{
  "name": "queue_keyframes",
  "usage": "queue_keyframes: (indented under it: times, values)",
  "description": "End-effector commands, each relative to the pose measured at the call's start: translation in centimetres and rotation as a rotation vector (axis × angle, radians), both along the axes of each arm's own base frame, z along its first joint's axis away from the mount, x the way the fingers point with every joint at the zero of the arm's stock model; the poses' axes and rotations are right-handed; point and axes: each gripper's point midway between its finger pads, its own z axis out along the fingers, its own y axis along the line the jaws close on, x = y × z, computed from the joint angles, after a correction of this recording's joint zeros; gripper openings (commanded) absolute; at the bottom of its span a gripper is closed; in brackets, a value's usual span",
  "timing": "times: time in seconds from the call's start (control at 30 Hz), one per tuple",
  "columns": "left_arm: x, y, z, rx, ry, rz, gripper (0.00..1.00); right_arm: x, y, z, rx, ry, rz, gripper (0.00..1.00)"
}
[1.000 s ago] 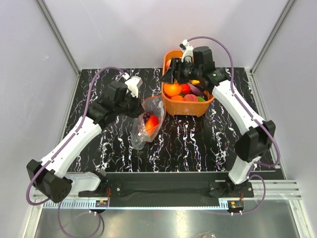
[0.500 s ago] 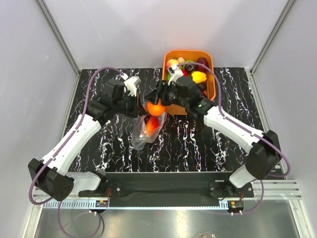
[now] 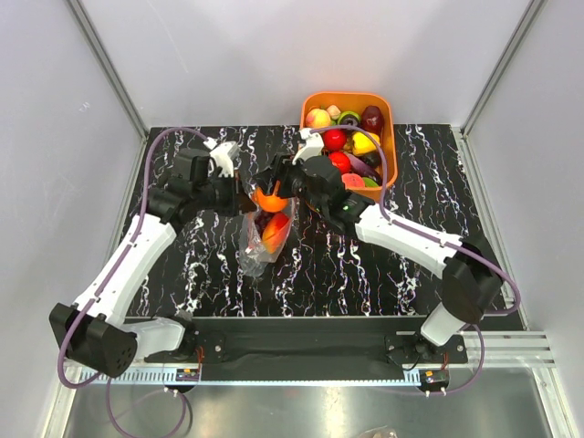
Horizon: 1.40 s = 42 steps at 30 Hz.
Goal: Place the food in the zip-top bag and seal the zipper
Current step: Place the fake fruit in the zipper food storage bag, then pick up the fake fruit from the bin.
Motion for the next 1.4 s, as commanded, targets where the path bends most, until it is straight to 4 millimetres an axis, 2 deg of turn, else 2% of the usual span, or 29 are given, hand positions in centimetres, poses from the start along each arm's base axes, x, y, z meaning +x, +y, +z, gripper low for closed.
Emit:
queue_keyframes:
  times: [0.0,0.03,0.07,0.2,0.37,0.43,0.47,0.5,0.6,0.63,0.7,0.73,0.83,0.87,0.9,1.0,1.07,1.1,1.17,1.2,1.33,1.37]
  values:
    - [-0.1,0.3,2.0,-0.058,-0.053,-0.008,0.01,0.8,0.2,0.5,0.006,-0.071,-0.055,0.29]
    - [0.0,0.4,2.1,-0.060,-0.057,-0.003,0.01,0.9,0.3,0.4,-0.001,-0.079,-0.055,0.38]
    - [0.1,0.7,2.1,-0.062,-0.060,0.006,0.01,0.7,0.5,0.2,-0.010,-0.081,-0.054,0.60]
    - [0.0,0.5,2.2,-0.090,-0.052,-0.004,0.01,0.6,0.8,-0.2,-0.038,-0.095,-0.055,0.82]
    - [0.3,0.9,1.7,-0.090,-0.052,0.007,0.01,0.8,0.3,0.8,-0.069,-0.116,-0.063,0.85]
    - [0.4,0.9,1.5,-0.083,-0.059,0.005,0.01,0.8,-0.1,1.5,-0.094,-0.132,-0.071,0.82]
    - [0.4,1.0,1.4,-0.077,-0.067,0.004,0.01,1.1,-0.4,3.1,-0.092,-0.152,-0.087,0.81]
    - [0.6,1.3,1.2,-0.065,-0.068,0.018,0.01,1.0,-0.8,2.6,-0.143,-0.134,-0.084,0.79]
    - [0.7,1.8,0.7,-0.041,-0.085,0.039,0.01,2.0,-2.7,3.1,-0.231,-0.098,-0.087,0.77]
    - [0.7,1.9,0.8,-0.041,-0.095,0.042,0.01,3.1,-4.0,3.4,-0.237,-0.087,-0.107,0.77]
    - [0.7,2.1,0.7,-0.030,-0.103,0.050,0.01,3.7,-5.3,3.5,-0.244,-0.066,-0.108,0.77]
    - [0.8,2.2,0.8,-0.029,-0.112,0.055,0.01,5.0,-7.0,3.5,-0.244,-0.057,-0.143,0.77]
    - [0.9,2.3,0.4,-0.028,-0.117,0.065,0.01,6.8,-9.5,3.1,-0.260,-0.040,-0.176,0.79]
    - [0.9,2.3,0.3,-0.028,-0.115,0.065,0.01,8.2,-11.3,3.5,-0.262,-0.040,-0.214,0.81]
    - [0.9,2.3,0.0,-0.027,-0.110,0.066,0.01,9.0,-12.2,2.5,-0.308,-0.028,-0.228,0.85]
    - [1.1,2.4,-0.4,-0.020,-0.107,0.075,0.01,11.8,-15.4,1.5,-0.397,-0.009,-0.299,0.95]
    - [1.1,2.5,-0.6,-0.015,-0.103,0.076,0.01,13.3,-16.9,1.9,-0.414,-0.013,-0.332,0.96]
    - [1.3,2.6,-0.6,-0.010,-0.107,0.082,0.01,14.7,-18.5,0.5,-0.451,0.012,-0.358,0.98]
    - [1.3,2.7,-0.7,-0.004,-0.106,0.087,0.01,16.7,-19.3,-0.3,-0.473,0.023,-0.374,0.98]
    - [1.3,2.9,-0.7,0.001,-0.113,0.095,0.01,17.6,-20.5,-0.9,-0.502,0.038,-0.389,0.99]
    - [1.4,3.2,-0.8,0.015,-0.123,0.108,0.01,20.4,-21.7,-3.0,-0.560,0.064,-0.416,1.00]
    - [1.3,3.2,-0.8,0.016,-0.124,0.108,0.01,21.0,-21.8,-2.6,-0.561,0.055,-0.424,1.00]
